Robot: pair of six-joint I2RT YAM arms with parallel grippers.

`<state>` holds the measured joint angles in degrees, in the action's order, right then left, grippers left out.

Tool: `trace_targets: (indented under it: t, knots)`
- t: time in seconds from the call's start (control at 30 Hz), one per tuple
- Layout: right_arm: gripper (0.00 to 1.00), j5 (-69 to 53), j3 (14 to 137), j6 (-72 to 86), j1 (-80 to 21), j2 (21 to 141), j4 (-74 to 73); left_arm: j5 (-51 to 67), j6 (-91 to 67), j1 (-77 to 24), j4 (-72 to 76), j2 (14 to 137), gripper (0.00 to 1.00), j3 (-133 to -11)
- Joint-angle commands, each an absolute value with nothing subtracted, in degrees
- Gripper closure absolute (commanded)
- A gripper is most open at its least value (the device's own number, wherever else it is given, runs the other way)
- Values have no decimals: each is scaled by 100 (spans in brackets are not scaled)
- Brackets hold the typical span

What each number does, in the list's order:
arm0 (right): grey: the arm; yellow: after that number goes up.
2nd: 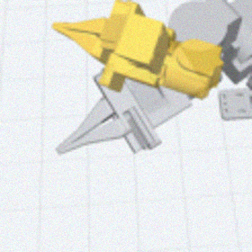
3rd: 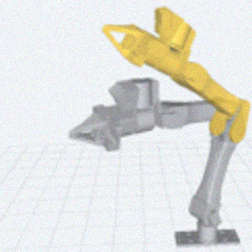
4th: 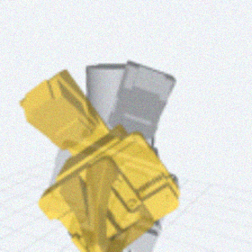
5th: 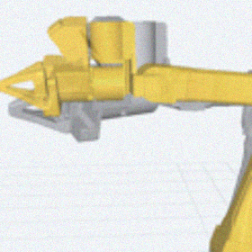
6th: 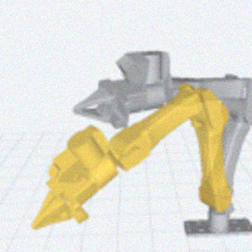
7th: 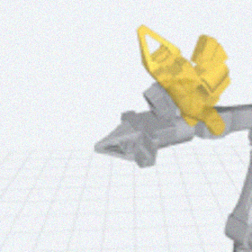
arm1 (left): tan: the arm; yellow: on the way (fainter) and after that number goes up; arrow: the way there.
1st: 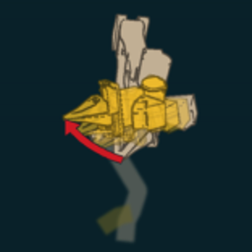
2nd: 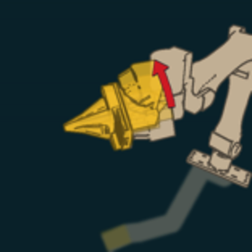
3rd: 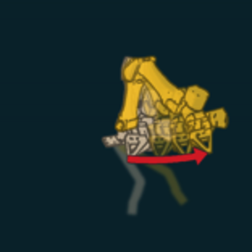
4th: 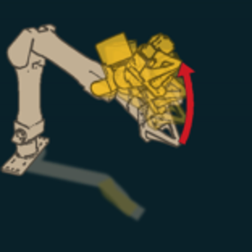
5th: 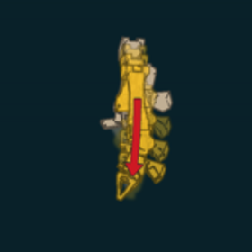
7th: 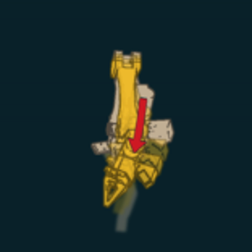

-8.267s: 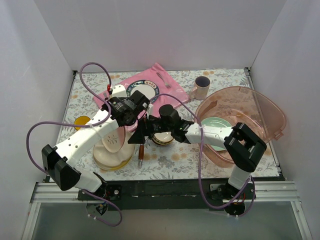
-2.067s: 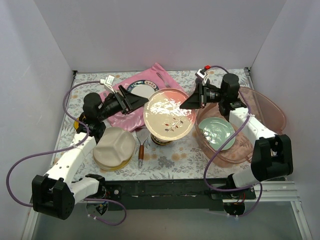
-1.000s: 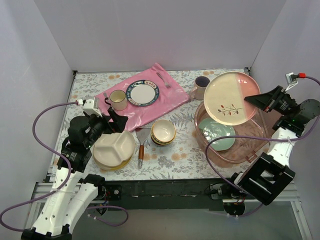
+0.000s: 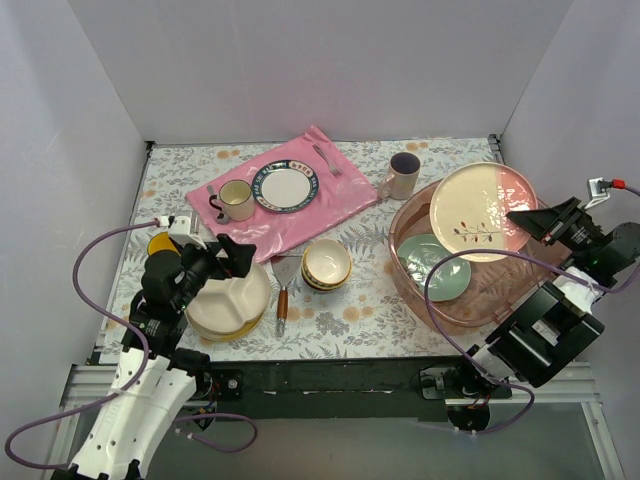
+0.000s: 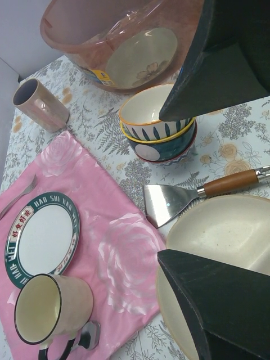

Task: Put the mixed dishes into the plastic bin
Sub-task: Place the plate in the plastic bin.

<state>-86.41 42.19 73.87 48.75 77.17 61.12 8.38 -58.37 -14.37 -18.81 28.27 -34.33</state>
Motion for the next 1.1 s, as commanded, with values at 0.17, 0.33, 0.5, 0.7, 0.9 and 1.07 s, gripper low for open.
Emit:
trace_targets:
  t: [0.17, 0.33, 0.5, 0.7, 0.9, 1.07]
  knots:
    - [99, -7418, 5450, 1518, 4412, 7375, -875, 782, -5774, -1424, -1731, 3024, 2, -3401]
    - [99, -7076, 5423, 1188, 4360, 7216, -1256, 791, -5766, -1415, -1731, 3041, 2, -3401]
    - [99, -6558, 5502, 660, 4106, 7216, -1915, 791, -5766, -1424, -1731, 3006, 2, -3401]
    - [99, -5907, 5467, 343, 3631, 7154, -2197, 782, -5774, -1415, -1731, 2962, 2, -3401]
    - [99, -5494, 5274, 290, 3253, 7110, -2250, 791, -5774, -1415, -1723, 2936, 2, -3393]
    - [99, -5335, 5273, 264, 3076, 7224, -2311, 791, -5775, -1415, -1723, 2918, 2, -3393]
